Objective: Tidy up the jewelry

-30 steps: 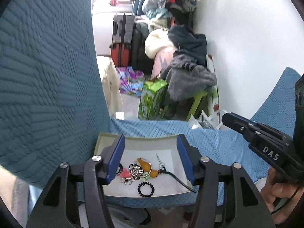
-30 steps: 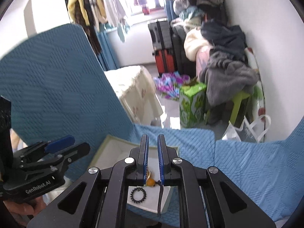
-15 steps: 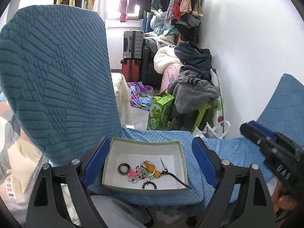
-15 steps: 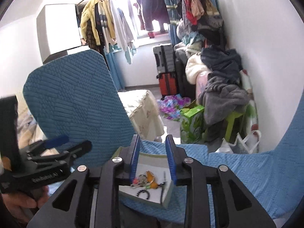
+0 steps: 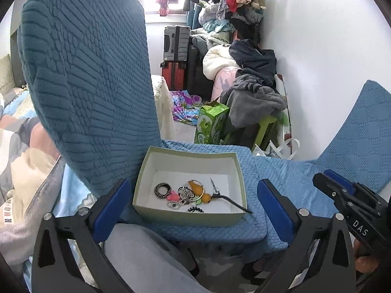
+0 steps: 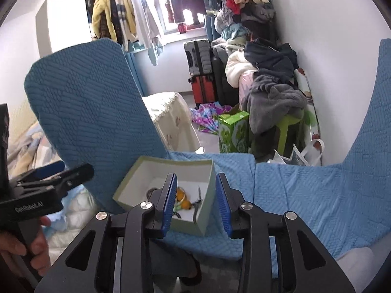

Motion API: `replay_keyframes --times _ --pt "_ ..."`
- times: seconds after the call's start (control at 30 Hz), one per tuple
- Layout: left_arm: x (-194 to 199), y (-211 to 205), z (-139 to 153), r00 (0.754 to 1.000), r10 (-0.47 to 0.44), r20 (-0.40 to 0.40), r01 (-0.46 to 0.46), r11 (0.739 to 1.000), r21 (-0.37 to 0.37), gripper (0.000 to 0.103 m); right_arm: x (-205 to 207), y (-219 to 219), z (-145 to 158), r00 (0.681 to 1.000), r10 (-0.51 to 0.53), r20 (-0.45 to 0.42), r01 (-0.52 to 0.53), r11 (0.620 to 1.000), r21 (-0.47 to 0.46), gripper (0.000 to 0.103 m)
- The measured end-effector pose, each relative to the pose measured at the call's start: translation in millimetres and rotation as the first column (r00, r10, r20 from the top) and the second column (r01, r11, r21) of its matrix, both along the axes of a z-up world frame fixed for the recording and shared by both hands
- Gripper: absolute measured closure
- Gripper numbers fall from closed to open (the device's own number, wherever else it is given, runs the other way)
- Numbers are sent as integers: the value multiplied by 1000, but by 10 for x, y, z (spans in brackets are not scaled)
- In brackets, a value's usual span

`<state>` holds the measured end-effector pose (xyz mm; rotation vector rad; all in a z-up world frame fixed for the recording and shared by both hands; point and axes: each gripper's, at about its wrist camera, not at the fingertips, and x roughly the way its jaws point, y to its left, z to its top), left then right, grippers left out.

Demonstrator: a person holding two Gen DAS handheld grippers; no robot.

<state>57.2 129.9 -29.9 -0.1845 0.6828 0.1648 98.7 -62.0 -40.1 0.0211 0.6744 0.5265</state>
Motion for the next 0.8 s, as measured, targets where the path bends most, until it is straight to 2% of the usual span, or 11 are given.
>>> replay_keyframes --times 0.03,0.07,0.1,0.17,0.27,0.4,0.47,0.8 --pt "-3 -8 -19 1000 -4 -3 4 1000 2 1 -6 -17 -25 1000 -3 -5 3 1000 3 69" --pt "-8 -13 -35 1000 -5 -6 5 1000 5 1 -13 -35 -57 1000 -14 -5 14 1000 2 63" --pt "-16 -15 -51 1000 -1 -9 1 1000 10 1 -18 -56 -77 1000 -25 -5 25 1000 0 52" --pt "-37 -9 -86 1000 5 -17 -5 1000 15 1 -25 -90 -123 999 -34 -9 34 999 7 40" --pt "-36 -5 -144 1000 14 -24 -14 1000 21 1 -33 -67 -178 1000 -29 -12 29 999 -16 33" --pt "-23 -11 -224 999 19 -43 -17 999 37 1 -24 -64 -247 999 -40 -19 40 999 -36 7" --pt "-13 -26 -252 998 14 -59 -11 999 49 1 -19 -65 -263 999 -53 -13 52 997 -53 2" --pt "-35 51 -325 997 33 -67 -32 999 26 1 34 -83 -367 997 -71 -27 69 994 -90 1"
